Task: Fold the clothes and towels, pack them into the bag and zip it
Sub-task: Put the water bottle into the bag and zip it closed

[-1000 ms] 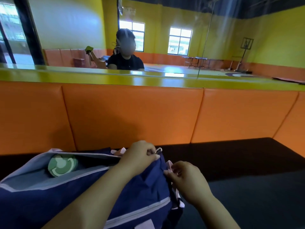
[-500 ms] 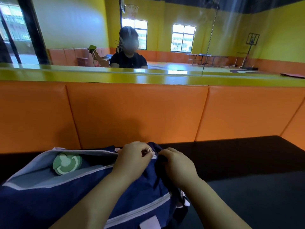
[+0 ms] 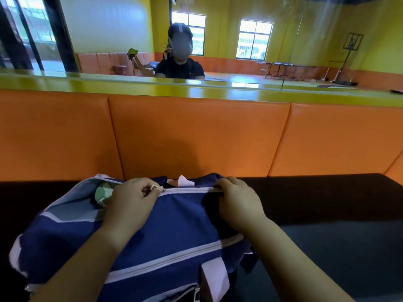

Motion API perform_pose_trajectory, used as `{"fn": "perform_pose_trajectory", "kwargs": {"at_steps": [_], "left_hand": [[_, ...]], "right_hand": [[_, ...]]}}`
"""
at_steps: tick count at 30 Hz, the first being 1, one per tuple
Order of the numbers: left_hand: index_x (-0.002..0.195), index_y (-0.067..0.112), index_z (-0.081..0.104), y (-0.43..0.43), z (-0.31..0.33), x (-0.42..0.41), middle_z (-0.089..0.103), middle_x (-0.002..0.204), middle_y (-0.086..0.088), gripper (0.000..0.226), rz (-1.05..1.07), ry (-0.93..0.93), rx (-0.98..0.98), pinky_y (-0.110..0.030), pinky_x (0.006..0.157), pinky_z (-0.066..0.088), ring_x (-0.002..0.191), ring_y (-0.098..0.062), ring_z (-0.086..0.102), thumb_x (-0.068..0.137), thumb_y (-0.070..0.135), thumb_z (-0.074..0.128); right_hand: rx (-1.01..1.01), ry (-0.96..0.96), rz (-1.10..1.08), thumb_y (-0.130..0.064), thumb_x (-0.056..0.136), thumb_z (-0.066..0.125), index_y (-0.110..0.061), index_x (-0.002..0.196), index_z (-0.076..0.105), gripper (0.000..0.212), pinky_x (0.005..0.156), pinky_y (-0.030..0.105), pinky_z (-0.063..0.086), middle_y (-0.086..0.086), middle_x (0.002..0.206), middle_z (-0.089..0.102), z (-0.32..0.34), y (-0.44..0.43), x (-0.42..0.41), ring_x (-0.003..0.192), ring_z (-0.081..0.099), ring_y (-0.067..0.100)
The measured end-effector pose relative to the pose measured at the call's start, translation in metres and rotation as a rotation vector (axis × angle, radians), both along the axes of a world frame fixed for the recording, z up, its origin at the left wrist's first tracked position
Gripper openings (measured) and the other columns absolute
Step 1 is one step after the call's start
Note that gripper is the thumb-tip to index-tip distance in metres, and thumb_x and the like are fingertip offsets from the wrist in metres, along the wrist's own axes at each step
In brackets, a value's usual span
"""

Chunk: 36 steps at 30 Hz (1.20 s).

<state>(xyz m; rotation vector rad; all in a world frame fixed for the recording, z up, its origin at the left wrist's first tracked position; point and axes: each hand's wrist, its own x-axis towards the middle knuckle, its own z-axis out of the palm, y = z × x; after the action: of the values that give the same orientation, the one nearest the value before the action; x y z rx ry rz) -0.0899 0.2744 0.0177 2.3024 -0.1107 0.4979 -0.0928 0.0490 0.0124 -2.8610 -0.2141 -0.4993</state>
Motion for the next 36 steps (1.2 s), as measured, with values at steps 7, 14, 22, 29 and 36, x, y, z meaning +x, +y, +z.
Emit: {"fn": "perform_pose_trajectory", "kwargs": {"at_steps": [7, 14, 22, 29, 36], "left_hand": [[0.084, 0.018, 0.072, -0.003, 0.002, -0.003, 0.067, 0.085, 0.003, 0.015, -0.008, -0.013, -0.009, -0.026, 0.064, 0.042, 0.078, -0.011, 0.057, 0.088, 0.027, 0.061], [0.079, 0.017, 0.072, 0.071, 0.001, -0.013, 0.069, 0.085, 0.003, 0.018, 0.140, 0.047, -0.028, -0.025, 0.069, 0.039, 0.083, -0.015, 0.060, 0.090, 0.019, 0.057], [0.078, 0.013, 0.070, 0.091, -0.009, -0.020, 0.069, 0.082, 0.003, 0.018, 0.183, -0.009, -0.123, -0.033, 0.076, 0.045, 0.081, -0.014, 0.061, 0.089, 0.022, 0.059], [0.077, 0.008, 0.064, 0.124, -0.014, -0.023, 0.064, 0.083, -0.004, 0.018, 0.255, -0.006, -0.083, -0.032, 0.070, 0.041, 0.078, -0.020, 0.057, 0.090, 0.019, 0.057], [0.075, 0.006, 0.062, 0.186, -0.025, -0.040, 0.061, 0.080, -0.010, 0.016, 0.424, -0.011, -0.096, -0.030, 0.067, 0.038, 0.076, -0.026, 0.058, 0.087, 0.017, 0.061]], "right_hand": [[-0.090, -0.099, 0.166, -0.019, 0.076, 0.071, -0.024, 0.092, 0.071, 0.017, 0.058, 0.030, 0.043, 0.001, 0.083, 0.064, -0.011, 0.052, 0.010, 0.072, 0.064, 0.029], [-0.020, -0.003, 0.026, -0.019, 0.094, 0.045, -0.021, 0.102, 0.066, 0.022, 0.058, 0.035, 0.039, 0.000, 0.102, 0.060, -0.016, 0.041, 0.003, 0.090, 0.059, 0.026], [-0.221, -0.105, 0.230, -0.016, 0.071, 0.069, -0.015, 0.095, 0.068, 0.025, 0.052, 0.031, 0.034, 0.005, 0.088, 0.065, 0.002, 0.094, 0.004, 0.081, 0.061, 0.031], [-0.065, -0.134, 0.328, -0.018, 0.088, 0.059, -0.019, 0.090, 0.068, 0.008, 0.055, 0.031, 0.034, 0.002, 0.089, 0.064, -0.012, 0.128, 0.016, 0.088, 0.059, 0.031], [-0.011, -0.176, 0.248, -0.016, 0.085, 0.064, -0.019, 0.083, 0.068, 0.006, 0.050, 0.037, 0.044, 0.003, 0.084, 0.064, -0.029, 0.120, 0.011, 0.083, 0.059, 0.030]]}}
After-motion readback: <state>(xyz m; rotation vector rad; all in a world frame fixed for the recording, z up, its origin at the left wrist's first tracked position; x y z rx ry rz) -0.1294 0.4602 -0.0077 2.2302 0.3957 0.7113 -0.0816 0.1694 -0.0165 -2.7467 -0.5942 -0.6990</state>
